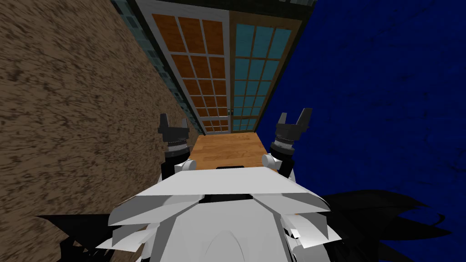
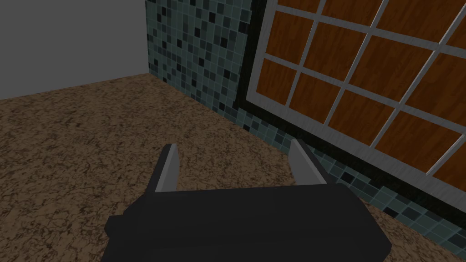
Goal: Pull the door open
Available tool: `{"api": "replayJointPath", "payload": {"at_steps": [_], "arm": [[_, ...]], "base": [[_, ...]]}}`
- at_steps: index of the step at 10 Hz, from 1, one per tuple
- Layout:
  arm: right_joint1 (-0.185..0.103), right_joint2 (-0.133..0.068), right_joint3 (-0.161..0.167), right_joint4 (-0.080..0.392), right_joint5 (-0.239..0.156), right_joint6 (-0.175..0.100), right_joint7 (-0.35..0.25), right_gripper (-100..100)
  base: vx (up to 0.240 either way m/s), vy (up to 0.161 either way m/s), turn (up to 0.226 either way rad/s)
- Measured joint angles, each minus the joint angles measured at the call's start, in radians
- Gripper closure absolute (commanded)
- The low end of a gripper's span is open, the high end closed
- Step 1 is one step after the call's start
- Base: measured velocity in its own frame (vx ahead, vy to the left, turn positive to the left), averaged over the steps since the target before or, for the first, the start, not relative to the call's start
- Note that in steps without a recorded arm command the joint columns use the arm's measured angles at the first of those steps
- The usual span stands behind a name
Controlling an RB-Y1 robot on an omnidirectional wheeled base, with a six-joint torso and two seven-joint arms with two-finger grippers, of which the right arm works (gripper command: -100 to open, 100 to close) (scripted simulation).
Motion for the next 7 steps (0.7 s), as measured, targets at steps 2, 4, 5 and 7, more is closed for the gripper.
{"api": "replayJointPath", "payload": {"at_steps": [2, 4, 5, 7], "arm": [[-0.002, -0.013, 0.007, 0.028, -0.014, -0.004, -0.032, -100], [-0.010, -0.024, 0.011, 0.065, -0.025, -0.012, -0.064, -100], [-0.011, -0.030, 0.018, 0.085, -0.032, -0.018, -0.085, -100], [-0.018, -0.041, 0.030, 0.125, -0.046, -0.026, -0.125, -100]], "base": [[0.178, 0.025, 0.045], [0.160, 0.013, 0.033], [0.138, 0.014, 0.040], [0.141, 0.017, 0.050]]}}
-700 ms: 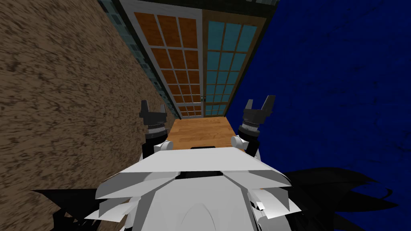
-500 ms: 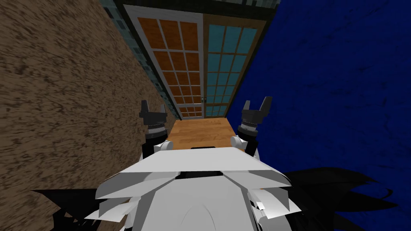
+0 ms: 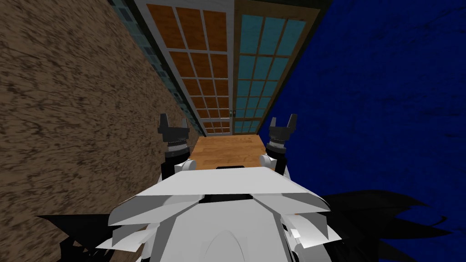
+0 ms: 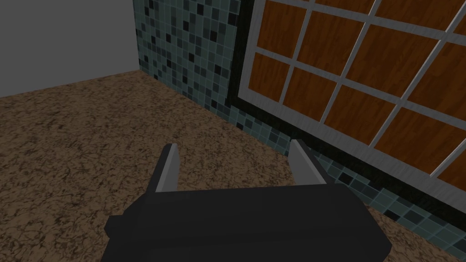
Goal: Pull the door open
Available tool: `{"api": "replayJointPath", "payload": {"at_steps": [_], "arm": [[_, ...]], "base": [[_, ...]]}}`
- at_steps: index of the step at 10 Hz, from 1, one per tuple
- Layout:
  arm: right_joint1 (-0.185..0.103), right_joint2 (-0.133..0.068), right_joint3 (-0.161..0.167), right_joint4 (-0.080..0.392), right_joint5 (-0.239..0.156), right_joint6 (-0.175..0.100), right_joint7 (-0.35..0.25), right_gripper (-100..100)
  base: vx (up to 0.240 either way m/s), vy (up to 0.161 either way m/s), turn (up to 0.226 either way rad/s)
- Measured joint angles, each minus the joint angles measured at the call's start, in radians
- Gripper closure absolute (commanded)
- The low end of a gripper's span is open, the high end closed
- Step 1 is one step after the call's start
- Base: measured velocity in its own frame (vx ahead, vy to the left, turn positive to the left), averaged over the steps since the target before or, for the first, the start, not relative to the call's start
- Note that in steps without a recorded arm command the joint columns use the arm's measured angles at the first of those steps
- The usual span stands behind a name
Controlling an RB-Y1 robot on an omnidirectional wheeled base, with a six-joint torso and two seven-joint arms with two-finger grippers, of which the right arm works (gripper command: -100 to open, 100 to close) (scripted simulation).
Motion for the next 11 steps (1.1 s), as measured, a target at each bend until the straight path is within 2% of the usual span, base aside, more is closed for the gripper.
{"api": "replayJointPath", "payload": {"at_steps": [4, 6, 9, 11], "arm": [[-0.018, -0.020, 0.010, 0.066, -0.029, -0.001, -0.073, -100], [-0.018, -0.030, 0.019, 0.101, -0.041, -0.013, -0.108, -100], [-0.036, -0.046, 0.025, 0.159, -0.065, -0.016, -0.167, -100], [-0.039, -0.056, 0.036, 0.204, -0.079, -0.032, -0.208, -100]], "base": [[0.093, 0.020, 0.034], [0.098, 0.018, 0.038], [0.107, 0.016, 0.039], [0.097, 0.012, 0.041]]}}
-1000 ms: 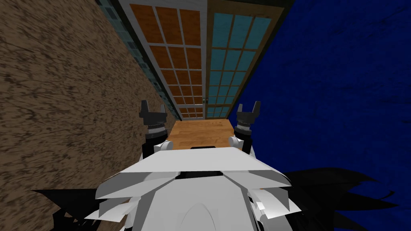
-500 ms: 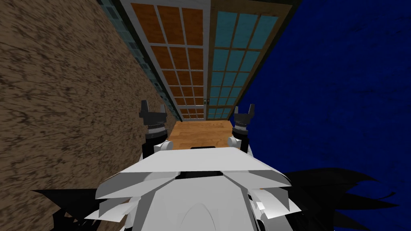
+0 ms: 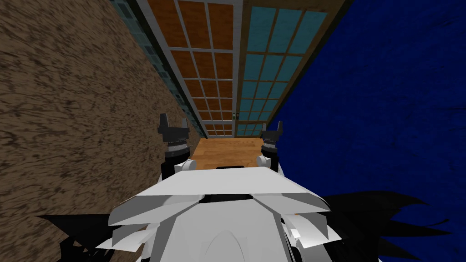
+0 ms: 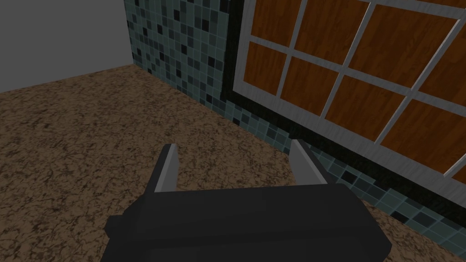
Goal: Pull the door open
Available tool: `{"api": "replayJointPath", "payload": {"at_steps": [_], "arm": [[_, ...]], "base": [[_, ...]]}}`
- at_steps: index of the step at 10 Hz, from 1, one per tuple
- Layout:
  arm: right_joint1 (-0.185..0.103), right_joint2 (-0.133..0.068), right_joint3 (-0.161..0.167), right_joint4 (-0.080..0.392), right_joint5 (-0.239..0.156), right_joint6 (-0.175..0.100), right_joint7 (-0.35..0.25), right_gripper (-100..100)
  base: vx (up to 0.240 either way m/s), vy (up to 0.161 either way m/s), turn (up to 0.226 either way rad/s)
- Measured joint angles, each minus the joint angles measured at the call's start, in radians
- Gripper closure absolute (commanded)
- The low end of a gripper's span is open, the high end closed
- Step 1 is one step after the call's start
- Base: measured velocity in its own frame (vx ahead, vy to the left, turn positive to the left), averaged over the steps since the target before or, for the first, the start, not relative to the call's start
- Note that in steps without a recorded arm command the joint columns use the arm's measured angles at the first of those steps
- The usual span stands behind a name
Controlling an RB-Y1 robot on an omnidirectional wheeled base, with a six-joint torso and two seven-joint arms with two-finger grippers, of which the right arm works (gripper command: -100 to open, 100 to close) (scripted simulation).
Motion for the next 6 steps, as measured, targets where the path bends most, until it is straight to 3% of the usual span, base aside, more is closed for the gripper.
{"api": "replayJointPath", "payload": {"at_steps": [6], "arm": [[-0.019, -0.028, 0.028, 0.127, -0.048, -0.024, -0.131, -100]], "base": [[0.097, 0.014, 0.047]]}}
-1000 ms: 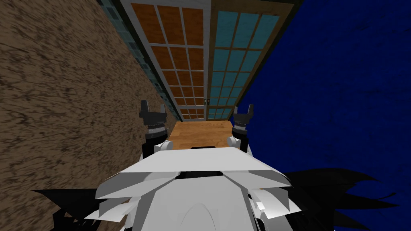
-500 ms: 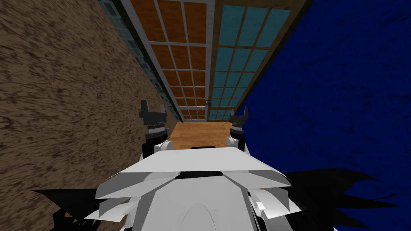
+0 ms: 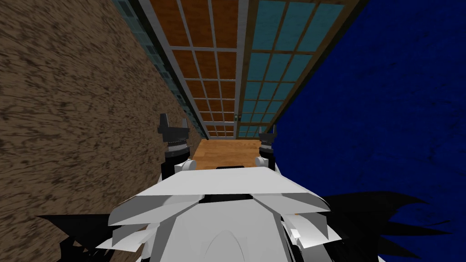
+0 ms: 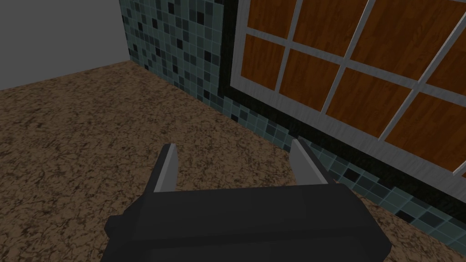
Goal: Pull the door open
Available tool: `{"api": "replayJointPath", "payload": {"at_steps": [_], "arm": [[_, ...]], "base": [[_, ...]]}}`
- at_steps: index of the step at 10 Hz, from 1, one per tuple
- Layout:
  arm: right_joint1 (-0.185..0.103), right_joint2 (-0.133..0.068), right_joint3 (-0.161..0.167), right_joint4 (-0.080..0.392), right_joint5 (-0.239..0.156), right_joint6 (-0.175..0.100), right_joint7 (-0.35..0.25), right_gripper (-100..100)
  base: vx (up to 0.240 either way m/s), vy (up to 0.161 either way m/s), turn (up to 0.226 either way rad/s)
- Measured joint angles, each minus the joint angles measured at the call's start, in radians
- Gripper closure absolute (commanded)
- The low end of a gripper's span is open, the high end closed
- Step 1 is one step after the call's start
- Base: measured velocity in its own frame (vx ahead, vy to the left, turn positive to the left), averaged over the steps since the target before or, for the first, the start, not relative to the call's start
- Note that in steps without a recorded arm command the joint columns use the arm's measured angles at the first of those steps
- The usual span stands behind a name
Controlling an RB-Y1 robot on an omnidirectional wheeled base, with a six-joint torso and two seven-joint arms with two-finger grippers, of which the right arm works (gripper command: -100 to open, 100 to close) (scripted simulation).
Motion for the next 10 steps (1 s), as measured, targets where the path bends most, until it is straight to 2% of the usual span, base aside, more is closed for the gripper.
{"api": "replayJointPath", "payload": {"at_steps": [6, 10], "arm": [[-0.024, -0.029, 0.028, 0.137, -0.052, -0.024, -0.140, -100], [-0.053, -0.046, 0.044, 0.238, -0.090, -0.036, -0.235, -100]], "base": [[0.100, 0.016, 0.048], [0.113, 0.009, 0.049]]}}
